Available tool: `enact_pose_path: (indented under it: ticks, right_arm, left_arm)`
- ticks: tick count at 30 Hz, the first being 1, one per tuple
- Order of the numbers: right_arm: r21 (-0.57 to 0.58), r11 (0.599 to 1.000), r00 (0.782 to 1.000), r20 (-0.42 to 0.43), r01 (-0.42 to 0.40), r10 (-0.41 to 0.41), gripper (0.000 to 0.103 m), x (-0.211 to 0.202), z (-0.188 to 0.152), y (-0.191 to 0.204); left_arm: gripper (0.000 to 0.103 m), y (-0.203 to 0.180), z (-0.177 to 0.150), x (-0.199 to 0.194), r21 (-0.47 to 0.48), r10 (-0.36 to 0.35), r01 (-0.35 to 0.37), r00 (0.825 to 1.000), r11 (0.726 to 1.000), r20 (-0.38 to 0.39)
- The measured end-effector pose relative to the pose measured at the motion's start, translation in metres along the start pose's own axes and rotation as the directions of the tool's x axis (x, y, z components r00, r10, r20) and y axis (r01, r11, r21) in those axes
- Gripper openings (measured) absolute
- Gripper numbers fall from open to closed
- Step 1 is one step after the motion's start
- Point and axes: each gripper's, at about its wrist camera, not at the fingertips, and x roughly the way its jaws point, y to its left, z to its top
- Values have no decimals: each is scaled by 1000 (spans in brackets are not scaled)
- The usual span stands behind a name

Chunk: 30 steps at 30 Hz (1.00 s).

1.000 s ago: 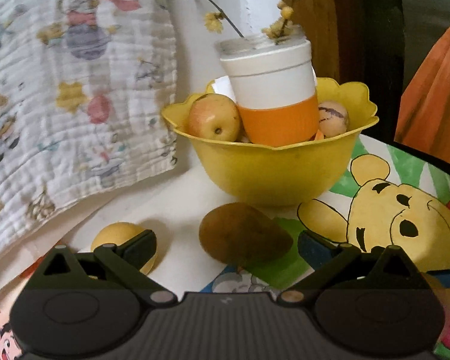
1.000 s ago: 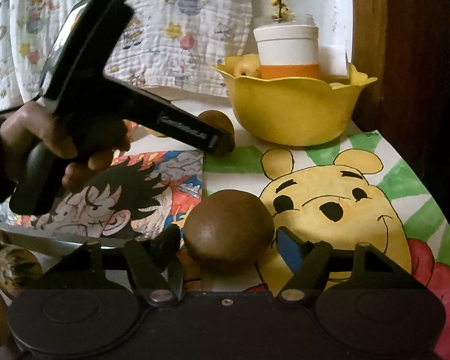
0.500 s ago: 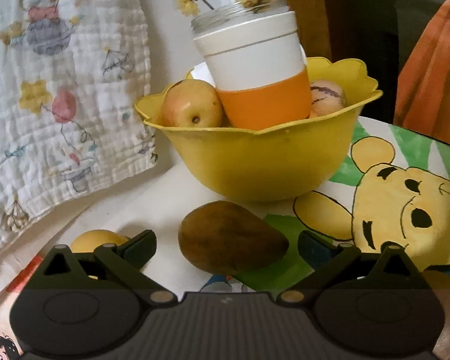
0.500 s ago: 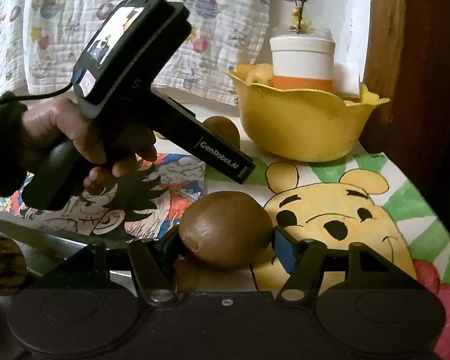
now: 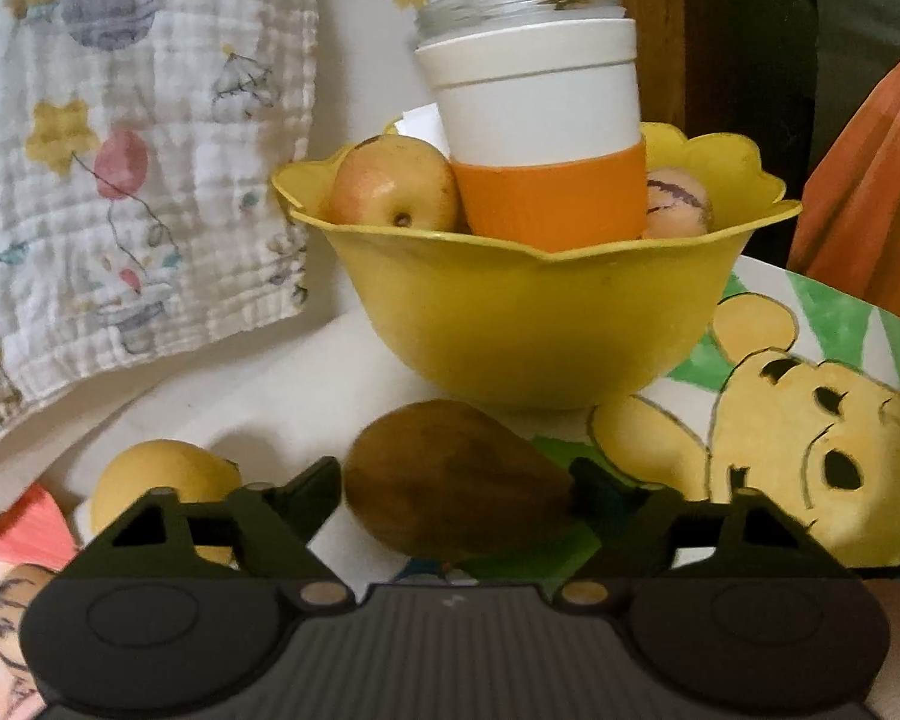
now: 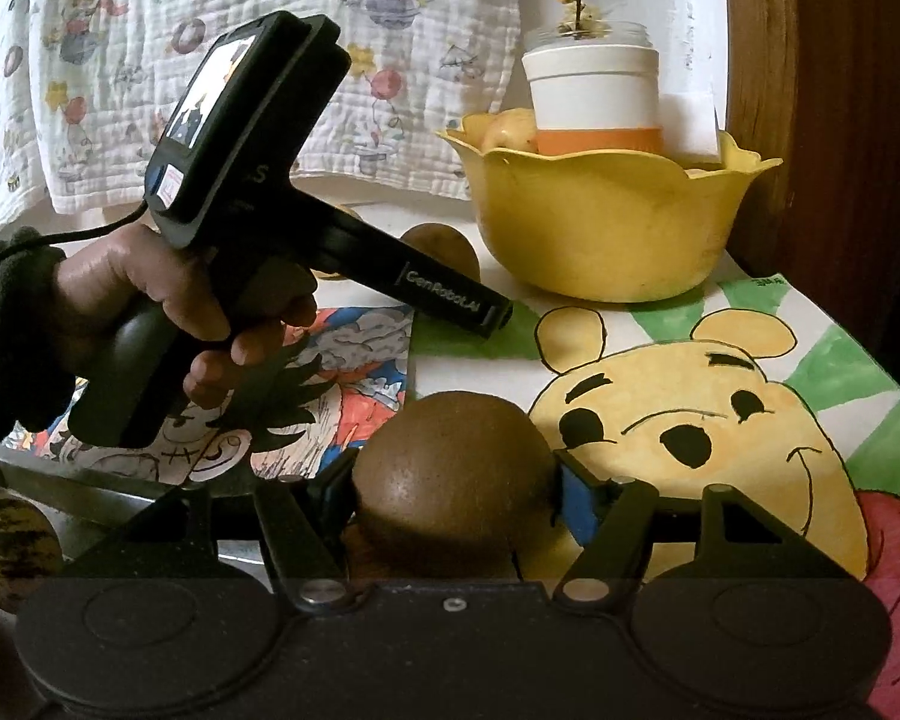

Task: Organize fruits
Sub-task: 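Grasp a round brown fruit with the right tool while the left tool grasps a brown pear, then carry the round brown fruit and brown pear over the metal tray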

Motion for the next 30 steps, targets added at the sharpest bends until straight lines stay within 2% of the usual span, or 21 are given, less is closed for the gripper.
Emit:
enact_pose_path:
  ticks: [3,15,21,25,30]
  right_arm:
    - [-2,1000,1000,-1,2,-2,70,0,0,0]
    - [-14,1000,1000,-1,10,-10,68,1,1,-1]
    - [-15,1000,1000,0,10,-10,67,1,1,0]
    - [-15,1000,1000,0,11,-11,67,1,1,0]
    - [-14,1000,1000,0,11,-11,66,1,1,1]
  left_arm:
    - [81,-3,1,1,-3,12,-12,1000,1000,-1]
    - [81,-5,-8,-26,-82,-36,32,999,996,-39]
    - [80,-5,-14,-51,-111,-60,56,998,992,-27]
    - [80,1,-15,-70,-165,-67,65,998,984,-6]
    - [80,2,-17,-90,-183,-60,62,998,981,19]
